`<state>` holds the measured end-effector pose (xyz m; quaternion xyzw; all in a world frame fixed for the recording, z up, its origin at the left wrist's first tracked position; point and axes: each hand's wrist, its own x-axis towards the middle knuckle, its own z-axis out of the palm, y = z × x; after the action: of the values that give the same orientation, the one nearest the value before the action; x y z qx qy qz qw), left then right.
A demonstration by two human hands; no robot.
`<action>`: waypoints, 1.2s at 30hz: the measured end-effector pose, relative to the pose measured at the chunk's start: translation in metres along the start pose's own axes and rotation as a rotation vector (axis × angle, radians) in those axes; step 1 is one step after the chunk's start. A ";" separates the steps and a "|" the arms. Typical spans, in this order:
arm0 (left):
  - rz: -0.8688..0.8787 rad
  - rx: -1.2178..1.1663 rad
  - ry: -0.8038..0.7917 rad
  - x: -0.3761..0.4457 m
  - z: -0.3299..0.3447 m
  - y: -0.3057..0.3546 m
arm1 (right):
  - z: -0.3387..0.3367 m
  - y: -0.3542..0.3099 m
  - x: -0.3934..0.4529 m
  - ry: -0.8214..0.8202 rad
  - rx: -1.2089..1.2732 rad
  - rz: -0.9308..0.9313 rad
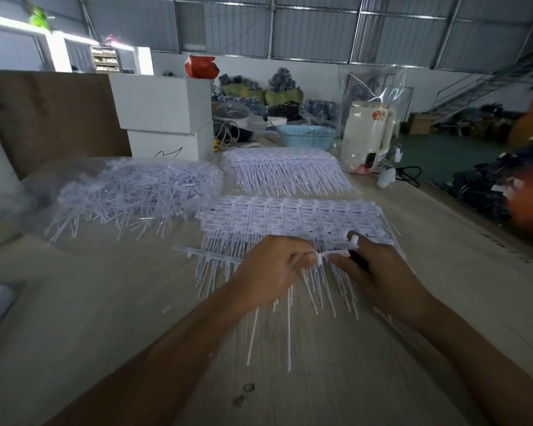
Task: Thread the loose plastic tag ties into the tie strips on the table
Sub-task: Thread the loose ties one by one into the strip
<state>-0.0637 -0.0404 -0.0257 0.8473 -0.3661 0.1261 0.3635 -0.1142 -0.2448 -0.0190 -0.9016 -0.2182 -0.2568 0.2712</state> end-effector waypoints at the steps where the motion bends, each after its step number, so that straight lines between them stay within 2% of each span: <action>1: -0.005 -0.031 -0.003 0.000 0.000 -0.001 | 0.000 -0.001 0.000 0.001 0.018 0.012; 7: 0.082 -0.002 0.096 -0.005 0.003 0.006 | -0.005 0.000 0.005 -0.024 0.308 0.220; 12: 0.075 0.079 0.122 -0.006 0.000 0.008 | -0.009 0.004 0.000 -0.180 0.431 0.269; 19: 0.123 0.326 0.014 -0.009 -0.001 0.011 | 0.000 0.015 0.001 -0.169 0.015 0.226; 23: 0.175 0.431 -0.034 -0.009 0.001 0.009 | 0.004 0.019 0.001 -0.116 0.016 0.213; 26: 0.140 0.356 0.026 -0.009 0.003 0.009 | 0.005 0.020 -0.001 -0.116 0.056 0.249; 30: 0.002 0.120 0.125 -0.007 0.006 0.010 | 0.002 0.012 0.000 -0.089 0.107 0.250; 33: -0.019 -0.009 0.153 -0.006 0.009 0.014 | 0.000 0.002 0.004 0.020 0.364 0.289; 36: -0.006 -0.009 0.164 -0.006 0.013 0.016 | -0.003 -0.003 0.005 0.019 0.510 0.384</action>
<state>-0.0798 -0.0536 -0.0295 0.8336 -0.3329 0.1925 0.3964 -0.1127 -0.2437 -0.0126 -0.8267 -0.0989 -0.1464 0.5342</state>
